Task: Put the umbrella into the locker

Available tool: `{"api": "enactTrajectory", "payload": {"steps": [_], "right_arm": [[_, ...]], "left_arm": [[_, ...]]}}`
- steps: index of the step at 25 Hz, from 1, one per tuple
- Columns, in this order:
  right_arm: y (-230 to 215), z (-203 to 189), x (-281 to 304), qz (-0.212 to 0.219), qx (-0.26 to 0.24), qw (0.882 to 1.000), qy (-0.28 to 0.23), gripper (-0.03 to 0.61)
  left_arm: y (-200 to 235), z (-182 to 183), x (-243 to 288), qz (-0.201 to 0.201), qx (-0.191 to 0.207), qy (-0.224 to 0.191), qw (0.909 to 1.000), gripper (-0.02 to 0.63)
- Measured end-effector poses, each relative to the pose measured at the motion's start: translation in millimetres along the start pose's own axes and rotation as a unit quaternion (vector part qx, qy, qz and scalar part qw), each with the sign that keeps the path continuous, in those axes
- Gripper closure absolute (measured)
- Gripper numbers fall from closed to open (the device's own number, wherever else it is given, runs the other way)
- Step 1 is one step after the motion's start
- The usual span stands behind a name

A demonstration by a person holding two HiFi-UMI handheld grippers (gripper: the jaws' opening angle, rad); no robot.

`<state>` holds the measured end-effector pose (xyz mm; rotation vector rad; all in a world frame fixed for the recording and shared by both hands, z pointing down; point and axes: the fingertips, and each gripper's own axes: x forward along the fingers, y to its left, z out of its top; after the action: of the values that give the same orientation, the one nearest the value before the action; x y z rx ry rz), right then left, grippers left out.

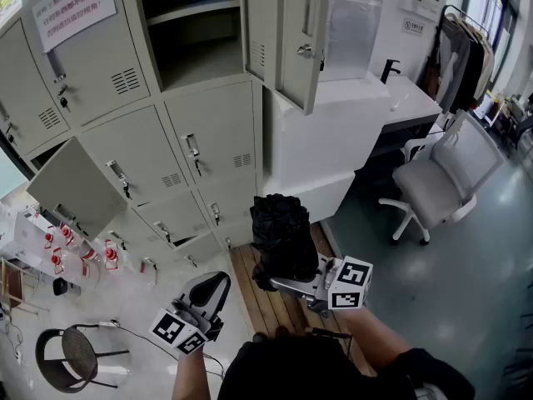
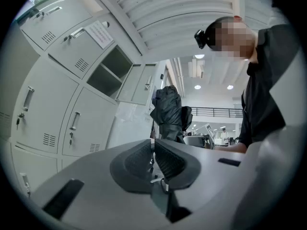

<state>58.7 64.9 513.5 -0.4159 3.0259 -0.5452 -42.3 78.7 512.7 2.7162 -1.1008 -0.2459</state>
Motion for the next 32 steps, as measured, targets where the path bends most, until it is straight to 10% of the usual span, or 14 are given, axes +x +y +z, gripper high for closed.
{"api": "enactTrajectory", "payload": {"steps": [32], "right_arm": [[17.1,-13.8,19.4,-0.052,-0.003,0.999,-0.012,0.351]], "left_arm": [[28.9,-13.5,-33.9,-0.031,0.001,0.003,0.9995,0.578]]}}
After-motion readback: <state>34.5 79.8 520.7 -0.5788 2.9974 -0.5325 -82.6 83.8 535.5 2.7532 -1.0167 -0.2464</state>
